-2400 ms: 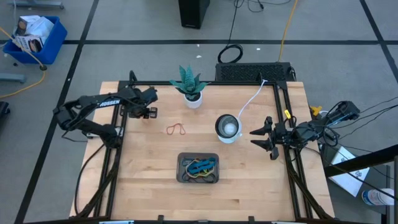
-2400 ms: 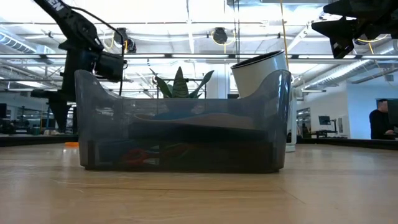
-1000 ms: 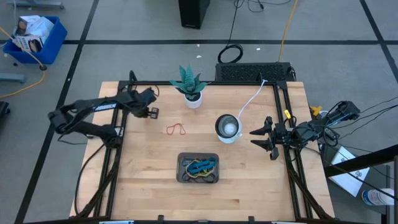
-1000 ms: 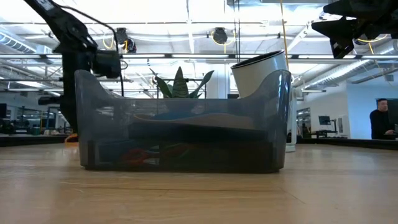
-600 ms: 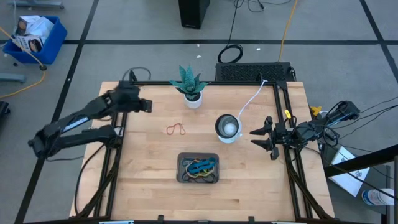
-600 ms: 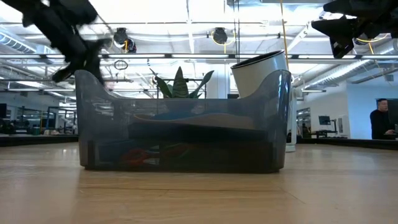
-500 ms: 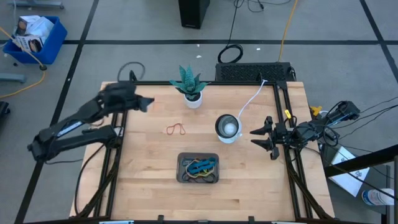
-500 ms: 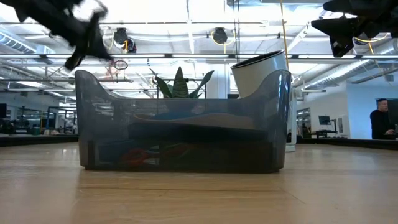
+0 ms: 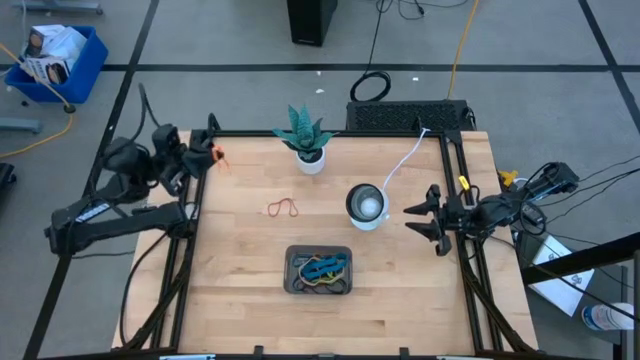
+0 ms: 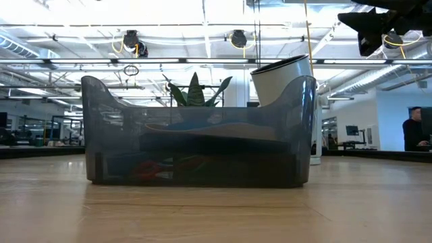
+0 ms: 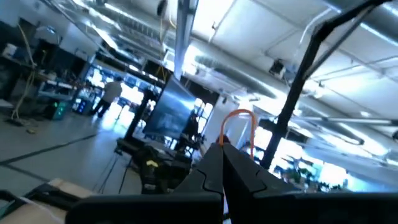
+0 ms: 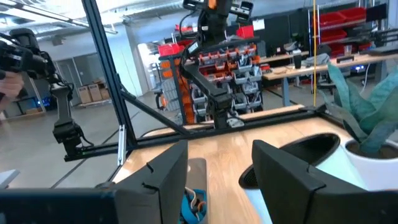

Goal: Pick and place rubber bands into bin
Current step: Put the orange rubber band into the gray bin

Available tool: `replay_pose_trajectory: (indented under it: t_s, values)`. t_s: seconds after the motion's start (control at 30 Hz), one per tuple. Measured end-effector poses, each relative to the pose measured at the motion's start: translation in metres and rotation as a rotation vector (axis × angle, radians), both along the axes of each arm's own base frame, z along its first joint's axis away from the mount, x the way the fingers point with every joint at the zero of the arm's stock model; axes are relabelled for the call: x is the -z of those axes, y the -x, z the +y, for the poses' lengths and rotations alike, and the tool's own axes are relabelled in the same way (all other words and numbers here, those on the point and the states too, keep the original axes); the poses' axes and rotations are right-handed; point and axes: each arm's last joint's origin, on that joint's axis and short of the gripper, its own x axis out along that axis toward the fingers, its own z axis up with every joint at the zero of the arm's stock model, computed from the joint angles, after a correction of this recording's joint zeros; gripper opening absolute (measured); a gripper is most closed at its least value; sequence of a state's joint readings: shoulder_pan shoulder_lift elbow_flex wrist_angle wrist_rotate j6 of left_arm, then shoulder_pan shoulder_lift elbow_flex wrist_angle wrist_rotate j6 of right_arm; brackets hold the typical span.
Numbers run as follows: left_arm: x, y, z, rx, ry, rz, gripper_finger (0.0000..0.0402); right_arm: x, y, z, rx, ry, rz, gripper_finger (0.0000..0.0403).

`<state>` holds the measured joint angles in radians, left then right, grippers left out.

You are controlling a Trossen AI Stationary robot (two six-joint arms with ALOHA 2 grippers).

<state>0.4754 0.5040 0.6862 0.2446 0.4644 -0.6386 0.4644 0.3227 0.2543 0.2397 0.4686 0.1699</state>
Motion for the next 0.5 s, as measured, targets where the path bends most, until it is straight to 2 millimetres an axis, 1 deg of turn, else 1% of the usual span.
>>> replay_pose_trajectory:
  t_s: [0.07,0.13,0.27,0.4,0.5]
  values:
    - [-0.009,-0.004,-0.001,0.017,-0.018,0.024,0.0001,-0.001,0.000,0.000,0.001,0.003,-0.012,0.0174]
    - [-0.022,-0.011,-0.002,0.039,-0.055,0.051,0.0000,-0.003,0.000,0.000,0.002,0.004,-0.024,0.0172]
    - [-0.046,-0.031,-0.002,0.073,-0.102,0.181,0.0000,-0.003,0.000,0.000,0.004,0.010,-0.030,0.0173]
    - [-0.066,-0.061,-0.006,0.136,-0.181,0.334,0.0000,-0.003,0.000,0.000,0.003,0.010,-0.030,0.0176]
    - [-0.072,-0.087,-0.013,0.166,-0.250,0.495,0.0000,-0.003,0.000,0.000,0.002,0.010,-0.030,0.0174]
